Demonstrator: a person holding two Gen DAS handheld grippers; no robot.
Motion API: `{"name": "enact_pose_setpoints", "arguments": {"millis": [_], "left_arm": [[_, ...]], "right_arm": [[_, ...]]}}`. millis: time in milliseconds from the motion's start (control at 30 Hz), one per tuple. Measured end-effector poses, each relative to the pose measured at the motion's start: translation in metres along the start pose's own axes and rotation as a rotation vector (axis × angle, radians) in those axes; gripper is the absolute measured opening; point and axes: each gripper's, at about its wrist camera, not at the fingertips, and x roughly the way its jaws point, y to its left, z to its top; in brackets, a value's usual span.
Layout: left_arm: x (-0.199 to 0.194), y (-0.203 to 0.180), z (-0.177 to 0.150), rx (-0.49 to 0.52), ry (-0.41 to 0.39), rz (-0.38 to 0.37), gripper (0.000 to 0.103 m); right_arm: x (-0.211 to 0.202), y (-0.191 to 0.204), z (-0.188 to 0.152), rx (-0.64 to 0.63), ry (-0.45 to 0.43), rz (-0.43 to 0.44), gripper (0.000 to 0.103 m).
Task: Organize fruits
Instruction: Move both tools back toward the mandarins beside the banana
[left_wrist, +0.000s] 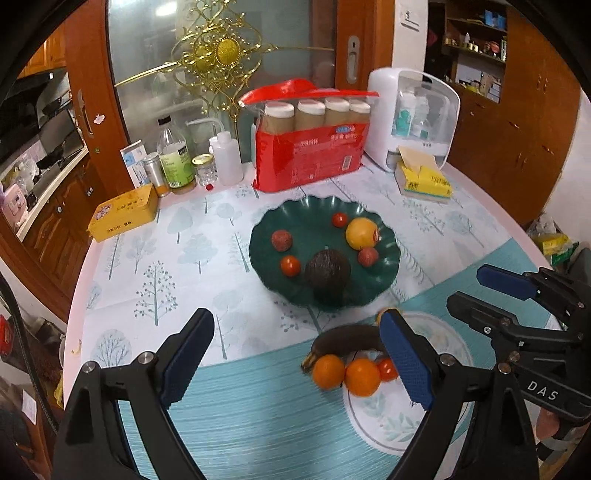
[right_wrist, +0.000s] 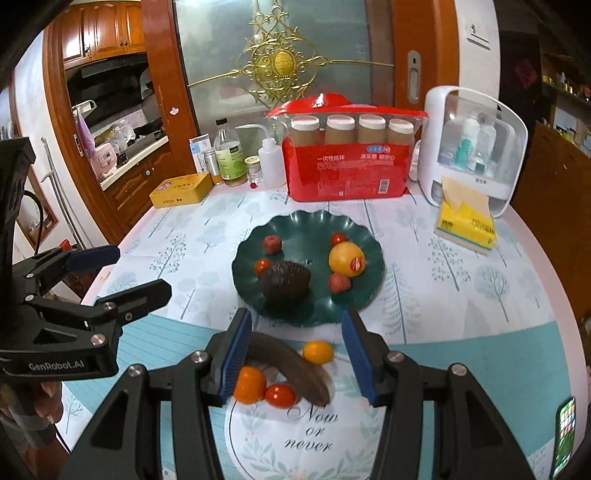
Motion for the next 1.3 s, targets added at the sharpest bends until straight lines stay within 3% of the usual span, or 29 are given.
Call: {"name": "enact_pose_setpoints", "arguments": {"millis": [200,567,700,1100,1300], "left_arm": [[0.024,-0.002,-0.026,0.017,0.054,-0.028,0.081],[0.088,-0.004,-0.056,0.019,0.199,-0.086,0.049],[0.105,-0.004,-0.061,-0.010,0.248,-0.120,0.048],[0.120,-0.007,-0.061,-0.024,0.275,-0.172,0.045],[0.126,0.003,-0.061,-0.070,0.284,-0.243,0.044]], "right_arm": [[0.013,0.006,-0.033,0.000,0.032,-0.020,0.051],[0.043,0.022,-0.077,-0.019,0.103,0.035,0.051],[0.049,0.025,-0.081,-0.029,0.116,0.045,0.051],[0.061,0.027,-0.080,-0.045,0.129,0.068,0.051],[0.064,0.030,-0.080,-0.064,0.129,0.075,0.051]]}}
